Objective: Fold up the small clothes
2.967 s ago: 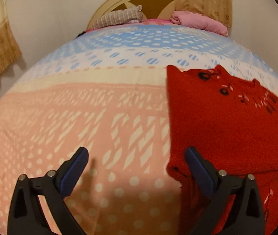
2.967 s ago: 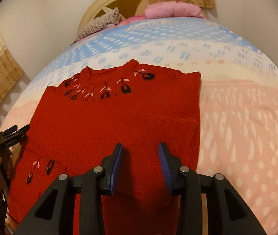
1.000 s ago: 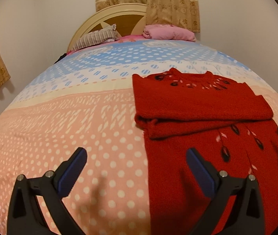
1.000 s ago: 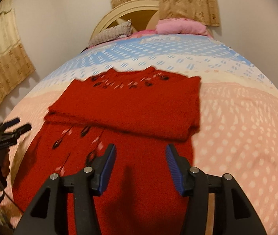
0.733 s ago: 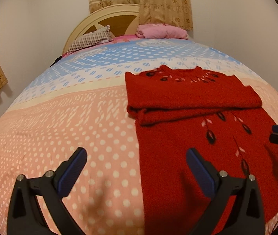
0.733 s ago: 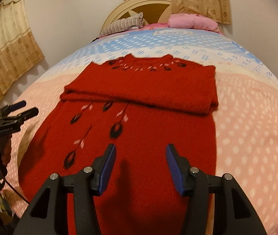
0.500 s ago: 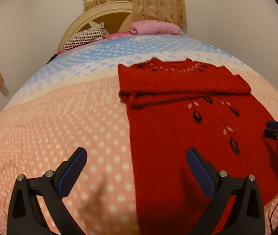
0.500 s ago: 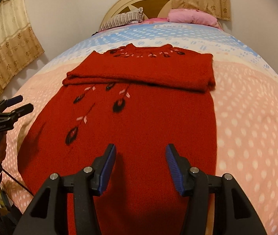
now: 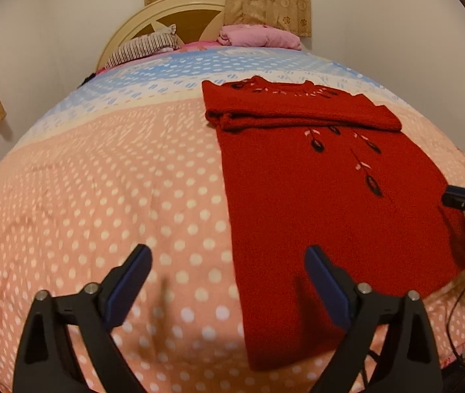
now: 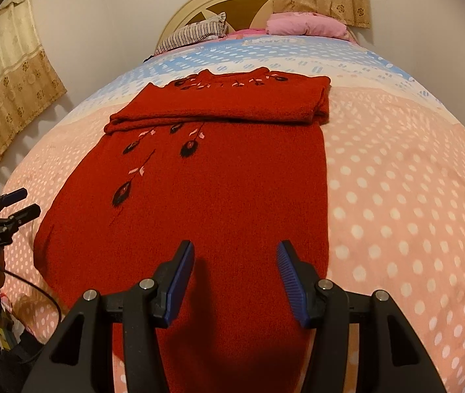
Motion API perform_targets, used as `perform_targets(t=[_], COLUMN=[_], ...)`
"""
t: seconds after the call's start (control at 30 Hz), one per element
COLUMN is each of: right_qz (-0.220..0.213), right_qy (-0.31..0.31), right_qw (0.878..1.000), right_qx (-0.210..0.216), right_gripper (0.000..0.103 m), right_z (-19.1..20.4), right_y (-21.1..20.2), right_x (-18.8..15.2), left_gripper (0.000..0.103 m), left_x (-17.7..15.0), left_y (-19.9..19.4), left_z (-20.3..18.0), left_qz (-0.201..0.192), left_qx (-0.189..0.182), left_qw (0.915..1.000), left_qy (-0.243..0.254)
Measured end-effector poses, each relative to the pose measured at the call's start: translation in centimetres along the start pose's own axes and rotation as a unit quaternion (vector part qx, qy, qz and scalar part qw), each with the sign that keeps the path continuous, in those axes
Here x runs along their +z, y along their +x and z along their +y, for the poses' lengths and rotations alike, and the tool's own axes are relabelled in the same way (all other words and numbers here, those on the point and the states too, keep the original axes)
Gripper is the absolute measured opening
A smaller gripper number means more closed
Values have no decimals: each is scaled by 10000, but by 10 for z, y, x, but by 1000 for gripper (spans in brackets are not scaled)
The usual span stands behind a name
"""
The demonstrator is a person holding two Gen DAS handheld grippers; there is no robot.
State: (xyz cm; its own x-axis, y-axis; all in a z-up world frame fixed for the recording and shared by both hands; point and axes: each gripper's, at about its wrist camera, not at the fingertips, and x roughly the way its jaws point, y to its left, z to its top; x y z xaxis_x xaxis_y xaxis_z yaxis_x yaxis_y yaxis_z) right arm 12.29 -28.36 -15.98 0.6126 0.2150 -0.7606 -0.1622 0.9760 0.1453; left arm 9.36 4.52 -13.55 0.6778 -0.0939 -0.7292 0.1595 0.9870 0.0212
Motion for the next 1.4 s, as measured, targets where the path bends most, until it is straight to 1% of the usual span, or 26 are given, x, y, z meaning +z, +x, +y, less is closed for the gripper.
perform_targets(t=[0.1, 0.17, 0.23, 0.33, 0.4, 0.47, 0.53, 0.8, 0.83, 0.87, 0.9, 0.93, 0.97, 1.07, 1.17, 1.3, 1.33, 1.4], right_qz=[10, 18, 18, 48, 43, 22, -12, -78, -75, -69, -65, -61, -59, -57, -9, 40, 63, 122], right_qy=[-48, -92, -156, -205, -200, -176, -169, -161, -163, -164, -163, -159, -149, -100, -50, 40, 72, 137], right_qw=[10000, 9999, 9998, 9997, 9996, 9997, 9996, 9994, 9994, 9994, 9994, 9994, 9993, 9993, 9993, 9996, 9996, 9996], right_qx=[-21, -51, -110, -158, -178, -191, -220, -297, -303, -312, -315, -316, -332, -369, -376, -262, -247, -207], right_gripper=[54, 54, 54, 54, 54, 54, 54, 55, 55, 55, 55, 55, 55, 55, 55, 55, 55, 55], right_z=[3, 4, 5, 6, 5, 3, 2, -1, -1, -2, -2, -2, -4, -8, -11, -14, -14, -15], right_y=[-7, -11, -15, -19, -21, -25, -29, -38, -39, -40, -41, -42, -43, -49, -56, -65, -66, -66], right_x=[-9, -16, -21, -28, -31, -34, -35, -40, -42, -43, -44, -46, -47, -52, -58, -69, -71, -74], left_gripper=[93, 85, 80, 70, 68, 60, 56, 55, 52, 43, 38, 27, 18, 10, 10, 11, 14, 21], left_x=[-11, -20, -26, -34, -40, -45, -50, -55, -56, -56, -56, -56, -56, -53, -51, -53, -54, -55], left_y=[-8, -12, -13, -12, -12, -9, -6, 1, 1, 1, 1, 0, -1, -6, -13, -8, -5, -3], left_z=[3, 4, 4, 2, 3, 4, 5, 3, 3, 2, 2, 2, 2, 2, 4, 5, 6, 7], left_qz=[63, 163, 248, 381, 455, 601, 713, 846, 853, 854, 852, 845, 822, 765, 676, 719, 761, 802], left_qx=[-154, -276, -407, -536, -626, -745, -863, -1018, -1026, -1036, -1035, -1014, -1015, -1045, -1074, -1029, -981, -1036], left_qw=[9998, 9994, 9986, 9974, 9963, 9942, 9921, 9886, 9884, 9884, 9886, 9891, 9894, 9895, 9899, 9896, 9894, 9879], left_qy=[-98, -158, -223, -280, -372, -484, -569, -722, -730, -711, -683, -655, -641, -642, -635, -698, -747, -825])
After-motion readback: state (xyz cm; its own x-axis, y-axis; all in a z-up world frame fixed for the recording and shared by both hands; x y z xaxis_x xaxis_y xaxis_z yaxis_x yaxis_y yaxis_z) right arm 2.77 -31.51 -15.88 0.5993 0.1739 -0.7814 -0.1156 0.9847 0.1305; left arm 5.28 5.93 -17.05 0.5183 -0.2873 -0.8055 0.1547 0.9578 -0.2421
